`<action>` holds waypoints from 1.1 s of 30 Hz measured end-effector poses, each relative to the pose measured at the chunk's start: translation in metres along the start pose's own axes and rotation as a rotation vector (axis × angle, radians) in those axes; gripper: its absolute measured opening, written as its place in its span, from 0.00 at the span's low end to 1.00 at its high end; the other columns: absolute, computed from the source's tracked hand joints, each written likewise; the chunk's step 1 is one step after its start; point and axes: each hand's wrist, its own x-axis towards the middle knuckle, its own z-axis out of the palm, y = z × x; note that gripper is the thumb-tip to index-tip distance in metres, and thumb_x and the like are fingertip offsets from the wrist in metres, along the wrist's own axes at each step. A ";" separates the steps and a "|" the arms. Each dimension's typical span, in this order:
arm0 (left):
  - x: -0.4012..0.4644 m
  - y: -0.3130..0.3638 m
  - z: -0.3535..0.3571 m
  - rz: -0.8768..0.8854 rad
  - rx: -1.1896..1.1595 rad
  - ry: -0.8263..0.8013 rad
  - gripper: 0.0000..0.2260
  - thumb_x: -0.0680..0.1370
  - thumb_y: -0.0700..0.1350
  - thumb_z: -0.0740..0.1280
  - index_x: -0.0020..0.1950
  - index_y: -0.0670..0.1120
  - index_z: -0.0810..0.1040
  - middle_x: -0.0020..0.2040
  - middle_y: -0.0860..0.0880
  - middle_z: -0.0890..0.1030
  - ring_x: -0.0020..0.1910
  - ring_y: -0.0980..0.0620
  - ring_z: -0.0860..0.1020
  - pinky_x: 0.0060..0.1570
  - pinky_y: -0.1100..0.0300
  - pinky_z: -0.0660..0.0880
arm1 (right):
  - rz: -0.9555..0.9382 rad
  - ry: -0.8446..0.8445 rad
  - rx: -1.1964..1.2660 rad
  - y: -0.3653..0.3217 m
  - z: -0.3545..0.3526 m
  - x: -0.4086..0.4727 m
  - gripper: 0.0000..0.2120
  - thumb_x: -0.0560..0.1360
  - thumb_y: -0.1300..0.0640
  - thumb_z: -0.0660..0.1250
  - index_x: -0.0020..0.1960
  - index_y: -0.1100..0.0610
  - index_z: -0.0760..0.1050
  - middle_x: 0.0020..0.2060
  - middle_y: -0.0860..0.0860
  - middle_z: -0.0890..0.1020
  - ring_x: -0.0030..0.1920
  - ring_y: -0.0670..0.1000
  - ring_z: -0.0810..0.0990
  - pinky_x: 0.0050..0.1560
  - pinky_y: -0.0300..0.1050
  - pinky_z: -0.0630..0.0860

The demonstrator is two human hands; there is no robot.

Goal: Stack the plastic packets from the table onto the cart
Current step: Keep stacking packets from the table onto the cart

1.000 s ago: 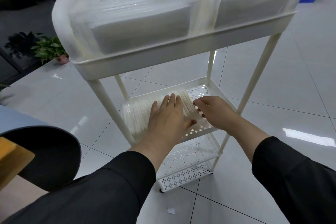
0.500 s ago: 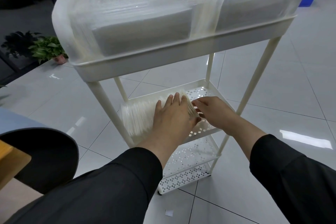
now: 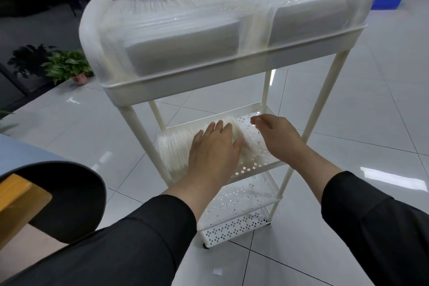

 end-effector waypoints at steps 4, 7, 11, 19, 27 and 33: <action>-0.014 0.009 -0.025 -0.009 -0.061 0.003 0.19 0.86 0.52 0.55 0.74 0.47 0.70 0.77 0.48 0.69 0.77 0.49 0.65 0.73 0.52 0.61 | -0.078 0.039 0.005 -0.016 -0.010 -0.019 0.16 0.85 0.50 0.56 0.61 0.54 0.80 0.51 0.53 0.85 0.54 0.53 0.81 0.58 0.49 0.75; -0.038 0.024 -0.053 -0.057 -0.144 -0.049 0.18 0.86 0.51 0.54 0.75 0.49 0.69 0.72 0.50 0.74 0.70 0.48 0.72 0.65 0.53 0.69 | -0.133 0.021 -0.001 -0.031 -0.016 -0.046 0.16 0.85 0.48 0.55 0.61 0.47 0.80 0.52 0.39 0.83 0.56 0.43 0.80 0.61 0.45 0.75; -0.091 0.025 -0.095 -0.053 -0.144 0.020 0.15 0.85 0.50 0.55 0.68 0.51 0.73 0.58 0.51 0.82 0.54 0.47 0.79 0.50 0.54 0.75 | -0.243 0.035 0.117 -0.065 -0.023 -0.098 0.13 0.83 0.47 0.58 0.54 0.44 0.81 0.46 0.36 0.84 0.53 0.40 0.82 0.58 0.48 0.79; -0.273 -0.068 -0.225 -0.098 -0.044 0.430 0.16 0.82 0.53 0.54 0.58 0.52 0.80 0.46 0.54 0.84 0.41 0.51 0.80 0.38 0.50 0.79 | -0.683 -0.100 0.145 -0.234 0.006 -0.224 0.12 0.77 0.43 0.58 0.47 0.42 0.81 0.42 0.36 0.84 0.45 0.43 0.84 0.44 0.38 0.79; -0.525 -0.282 -0.352 -0.745 0.158 0.670 0.16 0.83 0.52 0.59 0.69 0.53 0.77 0.65 0.54 0.81 0.62 0.49 0.78 0.59 0.52 0.75 | -1.056 -0.589 0.038 -0.457 0.199 -0.345 0.20 0.73 0.32 0.57 0.58 0.37 0.77 0.55 0.30 0.78 0.57 0.37 0.77 0.57 0.38 0.74; -0.695 -0.388 -0.384 -1.250 0.118 0.630 0.18 0.83 0.56 0.60 0.72 0.55 0.73 0.69 0.52 0.77 0.66 0.47 0.75 0.61 0.53 0.73 | -1.222 -0.806 -0.205 -0.560 0.351 -0.436 0.20 0.78 0.38 0.64 0.68 0.40 0.71 0.65 0.37 0.72 0.68 0.44 0.71 0.66 0.42 0.67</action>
